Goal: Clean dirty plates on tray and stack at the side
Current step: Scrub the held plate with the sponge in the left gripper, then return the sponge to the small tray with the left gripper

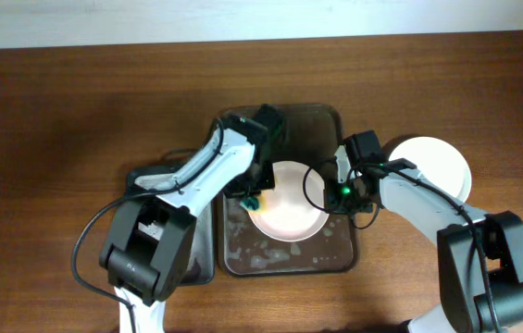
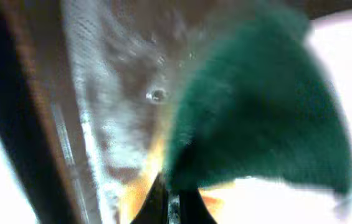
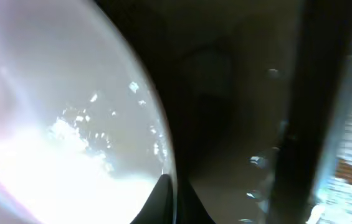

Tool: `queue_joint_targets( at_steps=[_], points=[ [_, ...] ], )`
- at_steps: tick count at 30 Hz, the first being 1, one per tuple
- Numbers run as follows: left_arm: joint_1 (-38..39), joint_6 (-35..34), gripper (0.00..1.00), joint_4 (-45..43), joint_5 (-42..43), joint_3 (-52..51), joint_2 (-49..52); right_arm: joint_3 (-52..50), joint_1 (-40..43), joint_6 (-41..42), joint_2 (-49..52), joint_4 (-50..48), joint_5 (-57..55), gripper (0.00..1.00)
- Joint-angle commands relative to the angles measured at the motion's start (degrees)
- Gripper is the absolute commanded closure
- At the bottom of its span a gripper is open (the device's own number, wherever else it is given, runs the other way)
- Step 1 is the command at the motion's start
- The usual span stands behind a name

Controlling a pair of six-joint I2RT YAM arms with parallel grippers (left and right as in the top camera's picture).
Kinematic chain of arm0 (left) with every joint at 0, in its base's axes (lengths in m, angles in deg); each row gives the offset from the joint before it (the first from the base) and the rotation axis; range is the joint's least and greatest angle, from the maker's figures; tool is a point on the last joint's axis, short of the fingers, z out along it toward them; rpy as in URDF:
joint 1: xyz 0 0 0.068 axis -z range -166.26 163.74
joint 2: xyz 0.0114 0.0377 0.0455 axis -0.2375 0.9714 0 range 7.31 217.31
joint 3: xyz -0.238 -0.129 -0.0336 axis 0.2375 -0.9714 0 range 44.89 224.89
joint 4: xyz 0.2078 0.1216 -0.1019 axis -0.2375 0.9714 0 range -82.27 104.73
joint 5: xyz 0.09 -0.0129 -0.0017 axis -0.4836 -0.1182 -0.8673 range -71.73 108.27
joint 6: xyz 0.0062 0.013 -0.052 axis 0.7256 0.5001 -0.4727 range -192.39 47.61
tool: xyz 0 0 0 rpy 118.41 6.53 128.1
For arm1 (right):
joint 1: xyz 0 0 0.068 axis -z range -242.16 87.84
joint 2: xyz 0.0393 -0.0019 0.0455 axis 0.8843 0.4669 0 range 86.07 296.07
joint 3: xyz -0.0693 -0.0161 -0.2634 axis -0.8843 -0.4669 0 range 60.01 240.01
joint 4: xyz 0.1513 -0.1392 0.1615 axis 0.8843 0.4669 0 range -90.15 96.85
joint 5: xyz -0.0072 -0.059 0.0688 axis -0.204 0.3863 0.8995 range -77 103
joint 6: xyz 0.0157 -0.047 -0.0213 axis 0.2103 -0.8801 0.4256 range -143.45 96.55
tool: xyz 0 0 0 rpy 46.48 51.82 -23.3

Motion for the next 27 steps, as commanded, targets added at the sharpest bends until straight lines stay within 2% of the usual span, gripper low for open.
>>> queue_joint_targets(
  at_steps=[1, 5, 10, 13, 14, 16, 17, 18, 19, 20, 21, 22, 27],
  points=[
    [-4.61, 5.81, 1.00, 5.86, -0.39, 6.47, -7.41, -0.52, 0.90, -0.52, 0.44, 0.70, -5.64, 0.96],
    [-12.96, 6.99, 1.00, 14.23, -7.87, 4.48, -10.71, -0.48, 0.87, -0.55, 0.39, 0.70, -5.64, 0.96],
    [-17.03, 8.04, 1.00, -2.86, -7.78, -17.97, -10.73, -0.48, 0.87, -0.55, 0.39, 0.72, -5.62, 0.96],
    [-17.11, 10.78, 0.99, -3.98, -7.69, -18.38, -11.28, -0.48, 0.87, -0.55, 0.39, 0.68, -5.62, 0.96],
    [-17.11, 10.78, 0.90, -3.85, -7.67, -17.81, -12.52, -0.48, 0.87, -0.55, 0.39, 0.52, -5.62, 0.96],
    [-17.11, 10.75, 0.47, -4.00, -7.54, -16.92, -16.46, -0.48, 0.87, -0.55, 0.39, 0.55, -5.60, 0.96],
    [-17.11, 10.75, 0.32, -3.93, -7.52, -16.92, -18.05, -0.48, 0.87, -0.52, 0.39, 0.72, -5.60, 0.96],
    [-17.11, 10.75, 0.24, -3.63, -7.52, -16.94, -18.84, -0.48, 0.87, -0.52, 0.39, 0.74, -5.60, 0.96],
    [-17.11, 10.75, 0.23, -3.30, -7.52, -16.96, -18.91, -0.48, 0.87, -0.52, 0.39, 0.83, -5.60, 0.96],
    [-17.11, 10.71, 0.26, -3.37, -7.54, -17.40, -18.88, -0.48, 0.87, -0.52, 0.39, 0.96, -5.60, 0.96],
    [-17.11, 10.73, 0.55, -4.33, -7.74, -18.40, -18.88, -0.48, 0.87, -0.52, 0.39, 0.98, -5.60, 0.96],
    [-17.14, 10.71, 1.00, -7.28, -8.68, -20.24, -18.86, -0.48, 0.87, -0.52, 0.39, 0.96, -5.60, 0.96],
    [-20.59, 12.00, 1.00, -26.10, -9.18, -29.31, -17.27, -0.48, 0.87, -0.52, 0.39, 0.94, -5.60, 0.96]
  ],
)
